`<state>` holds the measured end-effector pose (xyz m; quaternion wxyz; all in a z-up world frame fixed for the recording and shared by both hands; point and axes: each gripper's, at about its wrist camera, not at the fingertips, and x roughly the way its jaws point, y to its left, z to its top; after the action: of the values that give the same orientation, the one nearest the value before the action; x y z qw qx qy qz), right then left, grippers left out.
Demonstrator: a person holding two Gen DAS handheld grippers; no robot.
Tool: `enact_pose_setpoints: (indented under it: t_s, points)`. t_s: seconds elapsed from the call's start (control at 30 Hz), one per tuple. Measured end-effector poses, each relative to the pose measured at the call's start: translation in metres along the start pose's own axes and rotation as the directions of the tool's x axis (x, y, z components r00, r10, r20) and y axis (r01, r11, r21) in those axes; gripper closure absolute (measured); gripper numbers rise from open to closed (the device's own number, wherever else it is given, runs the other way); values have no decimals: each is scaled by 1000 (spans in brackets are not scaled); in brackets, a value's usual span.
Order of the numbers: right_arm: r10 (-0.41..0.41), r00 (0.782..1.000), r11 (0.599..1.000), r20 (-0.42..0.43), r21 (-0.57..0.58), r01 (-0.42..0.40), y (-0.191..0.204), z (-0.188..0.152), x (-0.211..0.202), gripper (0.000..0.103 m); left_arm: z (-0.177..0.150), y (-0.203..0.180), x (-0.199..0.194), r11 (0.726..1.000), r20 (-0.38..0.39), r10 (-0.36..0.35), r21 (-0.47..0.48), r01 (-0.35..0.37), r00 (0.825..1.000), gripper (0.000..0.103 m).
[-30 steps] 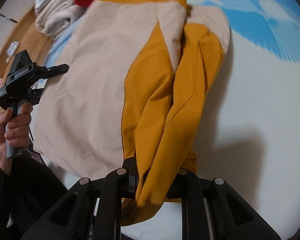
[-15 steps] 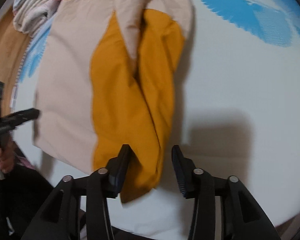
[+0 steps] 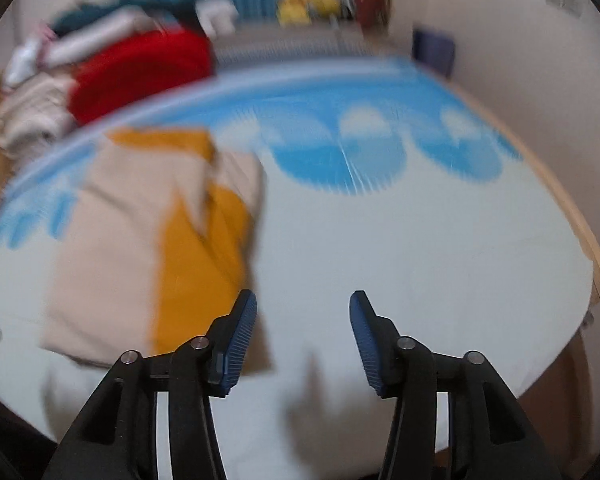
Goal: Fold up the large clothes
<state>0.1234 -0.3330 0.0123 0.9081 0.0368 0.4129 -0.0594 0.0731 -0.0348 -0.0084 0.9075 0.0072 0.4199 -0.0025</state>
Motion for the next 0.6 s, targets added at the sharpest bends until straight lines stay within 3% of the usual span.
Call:
enact_pose_setpoints:
  t_s: [0.1,0.2,0.37,0.6]
  points:
    - [37,992,998,123,-45,-32,35,-13,-44,32,-11,-1,-17,999,28,-5,-47,6,1000,5]
    - [51,983,996,176,-80,-37,57,-28,-70,24,-25,-10,-32,998,43,-9,-61,11,999,4]
    - [73,980,991,186,-123,-51,97,-54,-94,18,-29,-20,-44,996,62,-32,-78,37,998,2]
    - [116,983,985,141,-145,-96,104,-67,-79,9,-29,-30,-34,998,65,-41,-51,44,997,1]
